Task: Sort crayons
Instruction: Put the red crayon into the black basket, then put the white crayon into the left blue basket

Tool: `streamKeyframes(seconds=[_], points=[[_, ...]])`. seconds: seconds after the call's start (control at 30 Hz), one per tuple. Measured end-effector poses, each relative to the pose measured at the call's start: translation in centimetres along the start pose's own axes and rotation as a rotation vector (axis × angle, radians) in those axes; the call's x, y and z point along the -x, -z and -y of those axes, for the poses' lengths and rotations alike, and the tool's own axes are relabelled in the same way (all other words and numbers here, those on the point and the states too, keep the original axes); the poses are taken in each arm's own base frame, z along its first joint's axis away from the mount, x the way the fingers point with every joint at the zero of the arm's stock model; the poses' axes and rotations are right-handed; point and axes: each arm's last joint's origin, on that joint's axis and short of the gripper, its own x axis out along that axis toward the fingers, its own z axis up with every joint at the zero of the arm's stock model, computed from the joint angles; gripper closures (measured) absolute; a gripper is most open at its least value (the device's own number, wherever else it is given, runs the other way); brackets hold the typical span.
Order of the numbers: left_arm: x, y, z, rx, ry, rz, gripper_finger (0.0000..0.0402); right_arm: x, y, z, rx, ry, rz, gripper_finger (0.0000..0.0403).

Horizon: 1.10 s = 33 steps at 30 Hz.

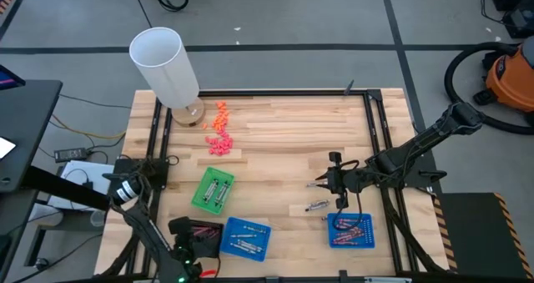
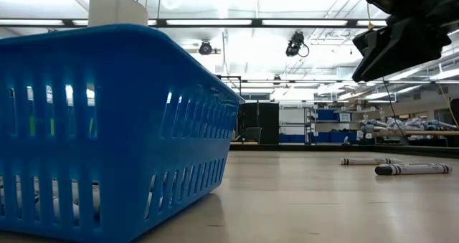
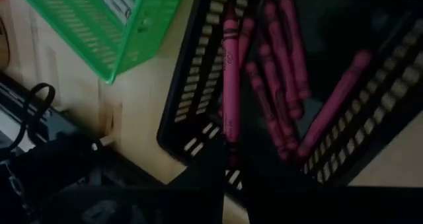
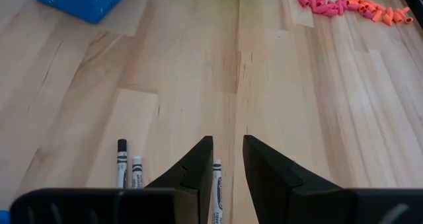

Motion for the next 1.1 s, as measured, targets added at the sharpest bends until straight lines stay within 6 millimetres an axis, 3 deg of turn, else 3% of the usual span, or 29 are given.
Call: streamKeyframes(seconds=[0.33,0.57,0.9,1.1], points=[[-0.4,1.9,0.2,-0.036,-0.025,0.003,0.0365,0.0,-0.2,0.0,0.035,0.003,0.017,0.0309],[-0.6,0.7,-0.1,-0.058,-0.036,0.026,0.0354,0.0,-0.2,0.0,0.038,-0.001,0.02,0.0309],[-0.8,-0.6,-0.5,-0.114,-0.04,0.013,0.0262,-0.2,-0.2,0.3,0.034,-0.023,0.015,0.0309],[0.2,-2.1,-0.8,-0.07,0.023,-0.017,0.025,-0.4,0.3,0.7,-0.004,-0.123,-0.064,0.0309]])
